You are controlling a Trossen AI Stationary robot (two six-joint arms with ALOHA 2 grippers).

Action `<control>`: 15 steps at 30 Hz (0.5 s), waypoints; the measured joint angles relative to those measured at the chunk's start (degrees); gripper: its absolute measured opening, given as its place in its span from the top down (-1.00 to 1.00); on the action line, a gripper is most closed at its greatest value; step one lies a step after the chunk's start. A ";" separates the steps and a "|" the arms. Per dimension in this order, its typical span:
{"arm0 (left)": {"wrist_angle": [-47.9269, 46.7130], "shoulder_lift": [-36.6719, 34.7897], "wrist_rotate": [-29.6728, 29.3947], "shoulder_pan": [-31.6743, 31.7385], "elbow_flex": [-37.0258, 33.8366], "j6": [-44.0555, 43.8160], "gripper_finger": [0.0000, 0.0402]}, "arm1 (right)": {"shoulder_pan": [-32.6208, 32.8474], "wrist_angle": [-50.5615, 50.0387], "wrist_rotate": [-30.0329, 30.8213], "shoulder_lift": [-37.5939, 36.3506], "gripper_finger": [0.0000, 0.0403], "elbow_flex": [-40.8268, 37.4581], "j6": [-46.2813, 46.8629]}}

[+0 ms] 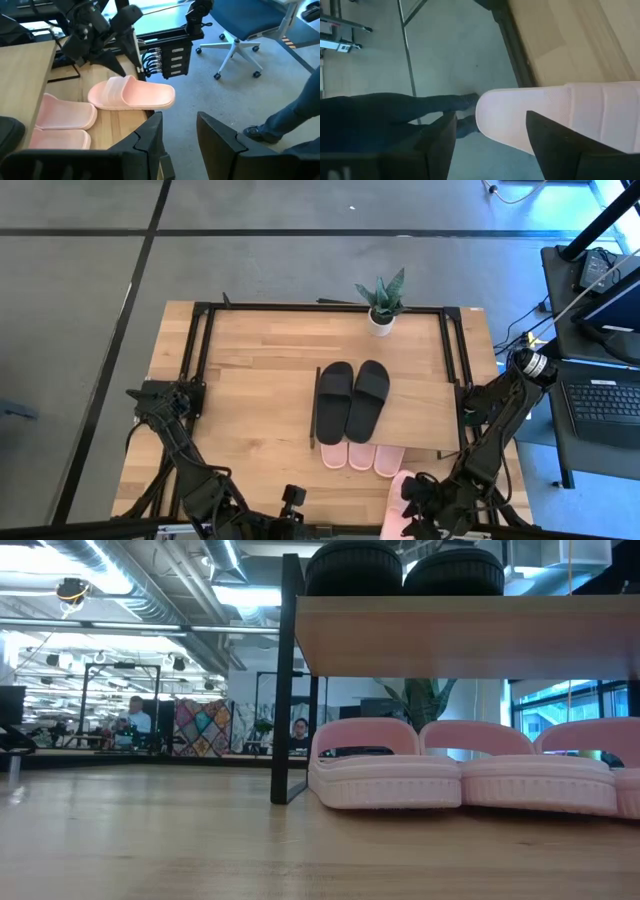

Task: Pick and place slides into the shelf
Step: Put the pink slipper under the shelf

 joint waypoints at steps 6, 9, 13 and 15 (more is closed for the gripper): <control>1.14 1.01 0.55 1.68 0.00 2.76 0.44 | -0.15 0.19 5.75 -6.69 -0.18 -0.02 -3.83; 5.72 4.22 1.92 2.70 0.00 10.34 0.44 | -0.15 0.68 13.10 -10.07 -0.18 0.00 -7.64; 14.98 9.59 3.00 3.90 -0.02 18.79 0.44 | -0.45 0.51 19.14 -12.12 -0.18 0.00 -9.59; 18.50 11.86 3.80 4.62 -0.02 19.37 0.44 | -0.92 0.51 19.35 -12.30 -0.18 0.00 -10.67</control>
